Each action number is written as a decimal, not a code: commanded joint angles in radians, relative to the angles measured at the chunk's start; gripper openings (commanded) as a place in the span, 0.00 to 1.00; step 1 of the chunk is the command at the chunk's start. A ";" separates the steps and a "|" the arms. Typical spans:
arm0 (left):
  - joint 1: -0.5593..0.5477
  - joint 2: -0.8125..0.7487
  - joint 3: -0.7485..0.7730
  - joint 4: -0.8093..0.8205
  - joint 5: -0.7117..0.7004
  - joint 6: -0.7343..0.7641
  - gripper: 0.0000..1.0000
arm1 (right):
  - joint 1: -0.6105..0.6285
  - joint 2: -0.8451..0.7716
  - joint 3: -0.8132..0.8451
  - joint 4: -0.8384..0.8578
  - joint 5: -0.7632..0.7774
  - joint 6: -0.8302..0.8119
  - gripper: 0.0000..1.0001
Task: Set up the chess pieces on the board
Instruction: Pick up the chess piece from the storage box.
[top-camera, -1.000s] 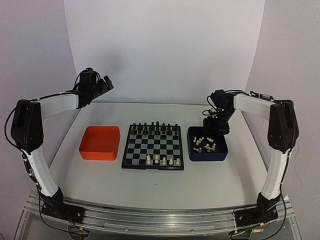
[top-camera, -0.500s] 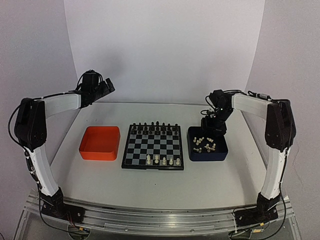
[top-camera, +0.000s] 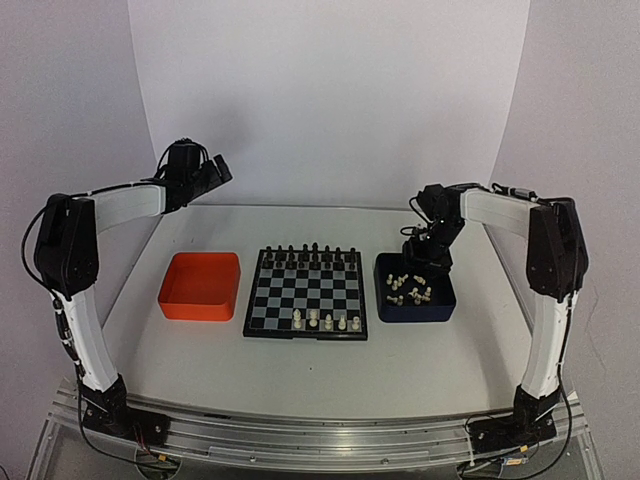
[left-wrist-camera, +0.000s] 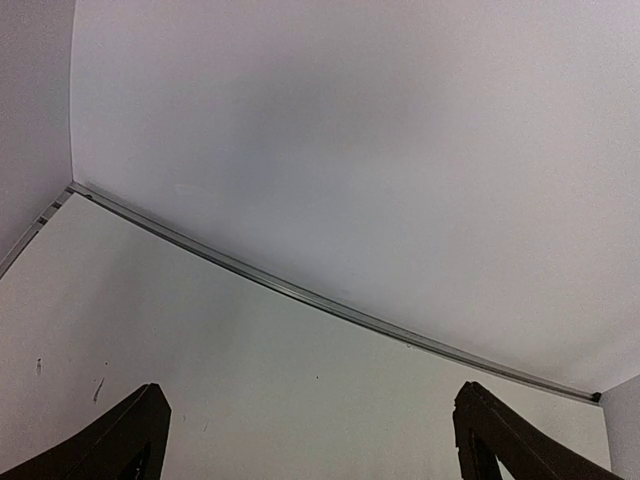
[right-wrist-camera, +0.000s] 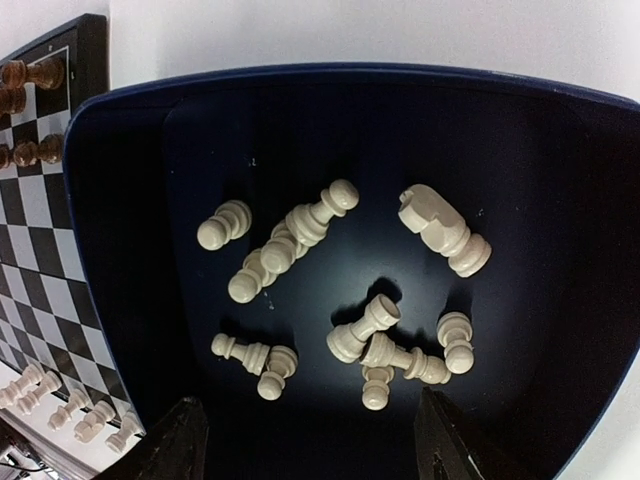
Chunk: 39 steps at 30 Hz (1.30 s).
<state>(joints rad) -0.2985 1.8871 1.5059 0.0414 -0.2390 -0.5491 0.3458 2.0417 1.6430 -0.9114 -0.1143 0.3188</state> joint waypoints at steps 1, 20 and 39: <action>-0.004 0.014 0.051 -0.011 0.003 0.011 1.00 | 0.005 0.023 0.037 -0.037 -0.013 0.012 0.68; -0.004 0.047 0.094 -0.035 0.009 0.016 1.00 | 0.004 0.077 0.118 -0.185 0.061 -0.242 0.56; -0.004 0.060 0.113 -0.097 0.023 0.018 1.00 | 0.005 0.187 0.259 -0.299 0.032 -0.498 0.44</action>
<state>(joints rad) -0.2985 1.9208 1.5583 -0.0306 -0.2274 -0.5485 0.3458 2.2030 1.8671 -1.1602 -0.0728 -0.1299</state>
